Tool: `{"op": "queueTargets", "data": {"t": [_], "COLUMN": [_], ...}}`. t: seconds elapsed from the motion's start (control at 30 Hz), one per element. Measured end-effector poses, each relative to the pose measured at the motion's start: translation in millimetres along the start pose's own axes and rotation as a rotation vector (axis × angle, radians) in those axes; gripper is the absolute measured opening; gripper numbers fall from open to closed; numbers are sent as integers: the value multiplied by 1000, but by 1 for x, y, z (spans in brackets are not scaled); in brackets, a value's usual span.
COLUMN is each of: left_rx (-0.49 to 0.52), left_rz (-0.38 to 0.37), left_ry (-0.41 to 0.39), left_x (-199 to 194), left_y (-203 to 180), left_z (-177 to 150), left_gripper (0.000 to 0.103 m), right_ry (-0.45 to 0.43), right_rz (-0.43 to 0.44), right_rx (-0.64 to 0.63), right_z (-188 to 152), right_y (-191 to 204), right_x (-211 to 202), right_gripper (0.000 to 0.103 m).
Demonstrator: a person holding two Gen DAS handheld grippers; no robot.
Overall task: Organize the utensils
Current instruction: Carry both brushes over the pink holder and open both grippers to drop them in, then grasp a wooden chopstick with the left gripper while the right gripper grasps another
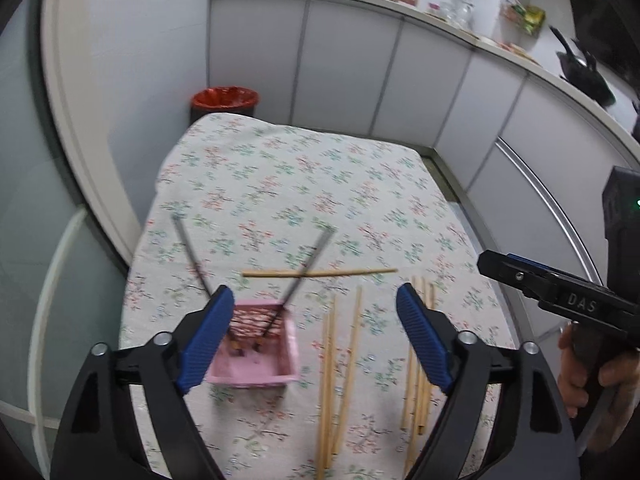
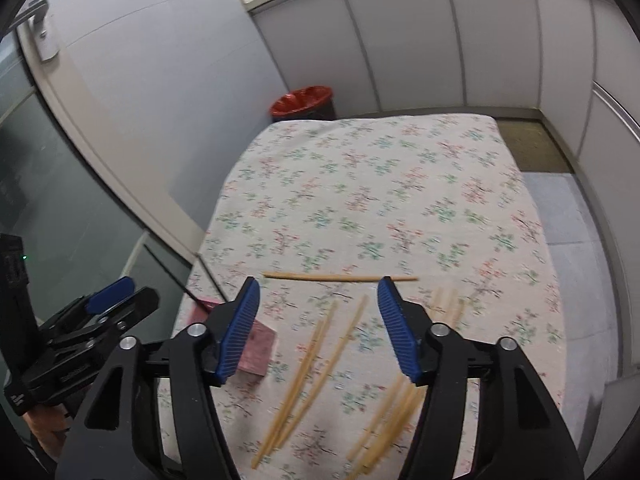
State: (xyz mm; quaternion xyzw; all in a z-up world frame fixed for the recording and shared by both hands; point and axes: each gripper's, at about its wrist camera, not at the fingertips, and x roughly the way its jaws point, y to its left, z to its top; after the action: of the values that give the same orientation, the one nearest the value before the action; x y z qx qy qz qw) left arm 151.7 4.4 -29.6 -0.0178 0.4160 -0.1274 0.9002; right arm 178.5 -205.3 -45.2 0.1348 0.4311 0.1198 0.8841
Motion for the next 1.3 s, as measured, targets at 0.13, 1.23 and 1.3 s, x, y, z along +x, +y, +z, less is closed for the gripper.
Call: {"op": "queueTargets", "data": {"t": [0.13,1.23,1.3], "left_rx": [57,24,16], "left_rz": [-14,22,17], "left_ry": [49,409,418], "left_x": [15,216,221], "left_y": [-30,-66,-64], "left_z": [-7,-34,-34], "left_gripper": [88,41,34], "right_ry": [28,297,300], "right_rz": [-35,-262,-264], "right_rx": [47,208,208], "right_z": [-7,-46,-47], "right_y": [-26,-150,-151], "right_x": [-1,35,35], "right_gripper": [78,96,96]}}
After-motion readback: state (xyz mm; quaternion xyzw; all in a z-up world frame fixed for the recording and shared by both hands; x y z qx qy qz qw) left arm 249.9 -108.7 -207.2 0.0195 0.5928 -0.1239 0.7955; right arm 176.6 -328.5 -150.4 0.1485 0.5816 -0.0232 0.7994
